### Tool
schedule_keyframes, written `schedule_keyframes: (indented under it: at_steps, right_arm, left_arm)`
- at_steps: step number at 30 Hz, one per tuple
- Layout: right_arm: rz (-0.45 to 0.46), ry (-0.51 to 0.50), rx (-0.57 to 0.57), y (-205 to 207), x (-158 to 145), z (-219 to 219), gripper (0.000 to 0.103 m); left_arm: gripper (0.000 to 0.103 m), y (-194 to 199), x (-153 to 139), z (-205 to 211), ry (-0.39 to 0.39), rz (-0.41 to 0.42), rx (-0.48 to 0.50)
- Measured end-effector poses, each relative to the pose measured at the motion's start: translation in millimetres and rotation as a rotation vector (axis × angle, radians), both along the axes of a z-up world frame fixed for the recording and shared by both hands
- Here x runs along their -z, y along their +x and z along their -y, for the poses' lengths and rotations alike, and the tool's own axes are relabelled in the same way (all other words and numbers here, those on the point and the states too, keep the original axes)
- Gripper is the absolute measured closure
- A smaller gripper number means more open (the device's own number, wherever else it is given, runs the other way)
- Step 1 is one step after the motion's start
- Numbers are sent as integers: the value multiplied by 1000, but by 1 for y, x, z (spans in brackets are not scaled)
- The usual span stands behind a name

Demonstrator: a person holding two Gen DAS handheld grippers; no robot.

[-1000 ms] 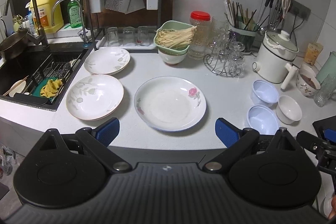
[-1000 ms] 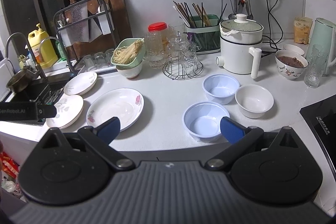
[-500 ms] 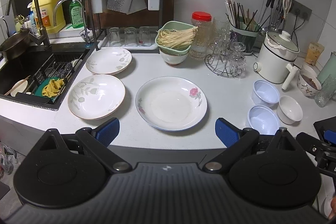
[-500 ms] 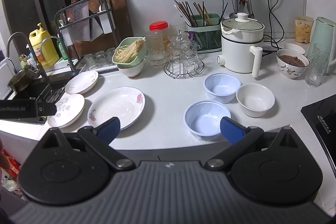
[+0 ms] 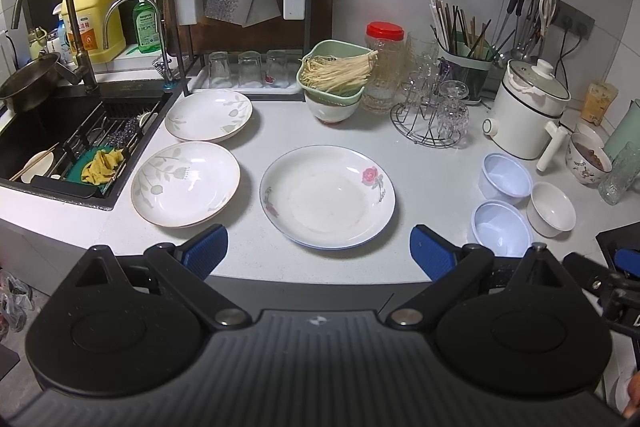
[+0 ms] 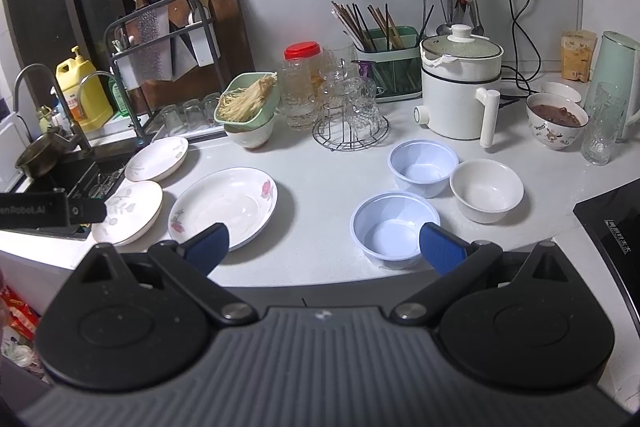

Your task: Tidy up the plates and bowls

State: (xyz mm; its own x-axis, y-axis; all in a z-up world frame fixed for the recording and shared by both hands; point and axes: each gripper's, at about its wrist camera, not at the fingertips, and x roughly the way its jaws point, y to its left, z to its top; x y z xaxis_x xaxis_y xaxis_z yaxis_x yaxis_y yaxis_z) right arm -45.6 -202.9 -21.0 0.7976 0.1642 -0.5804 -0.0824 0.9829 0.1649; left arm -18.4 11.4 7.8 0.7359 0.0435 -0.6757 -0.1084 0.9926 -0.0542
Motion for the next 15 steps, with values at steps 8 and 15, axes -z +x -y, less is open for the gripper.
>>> schedule_keyframes:
  at_steps: [8,15]
  right_arm:
    - [-14,-19,-27,5,6,-11,0]
    - [-23,-30,-46,11,9,-15,0]
  left_arm:
    - [4,5,1,-7,-2,6,-19]
    - [4,10,9,-9,-12,-23,-24]
